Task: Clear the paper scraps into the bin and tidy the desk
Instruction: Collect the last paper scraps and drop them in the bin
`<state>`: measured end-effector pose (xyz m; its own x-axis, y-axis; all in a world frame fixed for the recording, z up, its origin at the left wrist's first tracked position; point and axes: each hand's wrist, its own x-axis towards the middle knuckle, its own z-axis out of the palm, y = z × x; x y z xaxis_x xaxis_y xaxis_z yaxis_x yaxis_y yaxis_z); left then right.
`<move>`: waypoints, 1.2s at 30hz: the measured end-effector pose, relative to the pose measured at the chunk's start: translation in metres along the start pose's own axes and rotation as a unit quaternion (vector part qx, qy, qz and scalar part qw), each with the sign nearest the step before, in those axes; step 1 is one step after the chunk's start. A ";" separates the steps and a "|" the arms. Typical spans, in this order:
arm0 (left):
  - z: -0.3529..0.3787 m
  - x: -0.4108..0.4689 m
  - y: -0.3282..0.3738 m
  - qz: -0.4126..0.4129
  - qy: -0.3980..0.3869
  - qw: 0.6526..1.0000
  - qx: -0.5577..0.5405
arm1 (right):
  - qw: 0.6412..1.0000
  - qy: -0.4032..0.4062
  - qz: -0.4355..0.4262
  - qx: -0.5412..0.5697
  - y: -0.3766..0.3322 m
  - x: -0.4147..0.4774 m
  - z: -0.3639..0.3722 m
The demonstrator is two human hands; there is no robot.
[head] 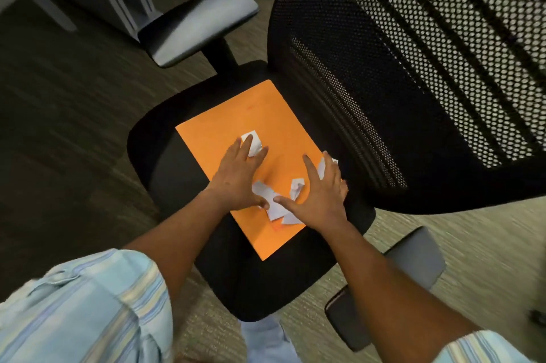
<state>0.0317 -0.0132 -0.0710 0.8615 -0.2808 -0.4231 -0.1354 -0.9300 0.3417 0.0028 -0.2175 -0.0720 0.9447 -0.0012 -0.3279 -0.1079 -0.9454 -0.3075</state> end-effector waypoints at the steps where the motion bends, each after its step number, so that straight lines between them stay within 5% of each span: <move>1: 0.001 0.006 0.001 -0.002 -0.004 1.000 0.006 | 1.000 -0.017 0.003 0.001 0.003 0.002 0.000; 15: 0.024 0.027 -0.011 0.014 -0.050 0.998 0.040 | 0.983 -0.155 0.011 -0.095 0.008 0.016 0.004; 22: 0.030 0.016 -0.004 0.016 -0.001 1.000 0.021 | 0.982 -0.130 0.007 -0.133 0.006 0.021 0.005; 36: 0.029 0.014 0.003 -0.003 0.061 0.998 -0.026 | 0.993 -0.094 -0.056 -0.041 -0.016 0.036 0.012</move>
<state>0.0294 -0.0267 -0.1007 0.9155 -0.2424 -0.3211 -0.1078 -0.9167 0.3847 0.0345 -0.1981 -0.0897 0.8739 0.1584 -0.4595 0.0272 -0.9599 -0.2791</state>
